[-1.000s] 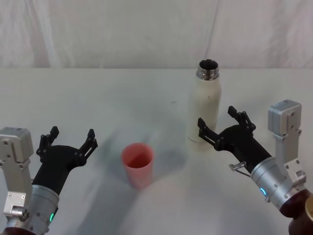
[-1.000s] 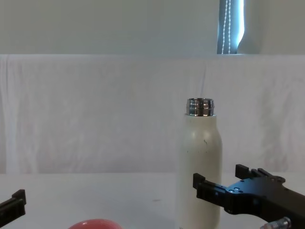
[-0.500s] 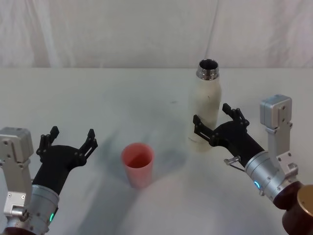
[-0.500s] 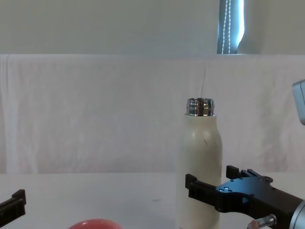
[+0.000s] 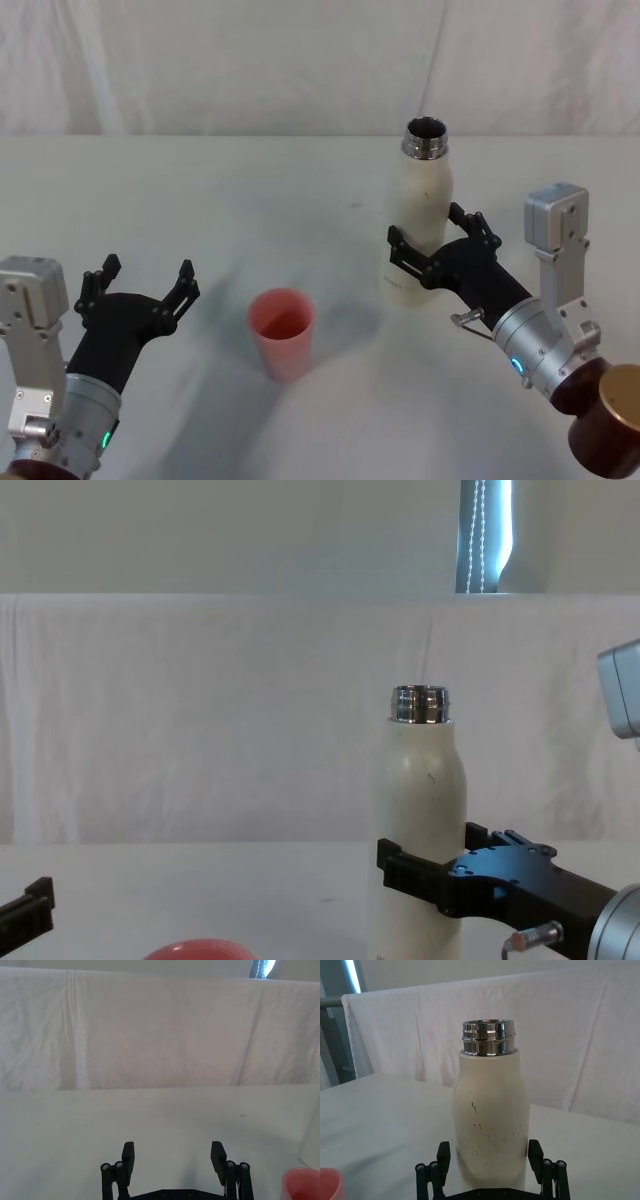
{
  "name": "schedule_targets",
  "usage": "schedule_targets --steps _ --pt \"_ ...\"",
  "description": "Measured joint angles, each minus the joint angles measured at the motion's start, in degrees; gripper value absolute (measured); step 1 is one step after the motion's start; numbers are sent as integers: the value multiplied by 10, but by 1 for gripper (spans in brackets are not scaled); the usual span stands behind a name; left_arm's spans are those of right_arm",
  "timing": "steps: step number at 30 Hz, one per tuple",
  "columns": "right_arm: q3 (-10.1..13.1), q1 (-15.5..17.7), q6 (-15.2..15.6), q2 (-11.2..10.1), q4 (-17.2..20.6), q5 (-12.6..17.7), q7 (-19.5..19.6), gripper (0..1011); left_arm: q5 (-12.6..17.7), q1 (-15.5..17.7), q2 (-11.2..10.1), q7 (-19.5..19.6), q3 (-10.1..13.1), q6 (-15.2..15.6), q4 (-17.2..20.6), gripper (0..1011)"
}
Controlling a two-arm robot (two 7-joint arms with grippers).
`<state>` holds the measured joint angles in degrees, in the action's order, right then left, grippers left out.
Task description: Grasp the thermos with one hand and pour water into the cup lid.
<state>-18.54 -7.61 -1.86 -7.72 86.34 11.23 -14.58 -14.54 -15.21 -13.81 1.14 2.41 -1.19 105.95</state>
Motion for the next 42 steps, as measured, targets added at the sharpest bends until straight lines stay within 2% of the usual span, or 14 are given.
schedule_targets --steps 12,42 --pt "-2 -11 -1 3 -16 11 -5 1002 0 0 0 0 0 0 0 1001" --pt "-7 -40 7 -6 -49 10 -13 1003 0 0 0 0 0 0 0 1001"
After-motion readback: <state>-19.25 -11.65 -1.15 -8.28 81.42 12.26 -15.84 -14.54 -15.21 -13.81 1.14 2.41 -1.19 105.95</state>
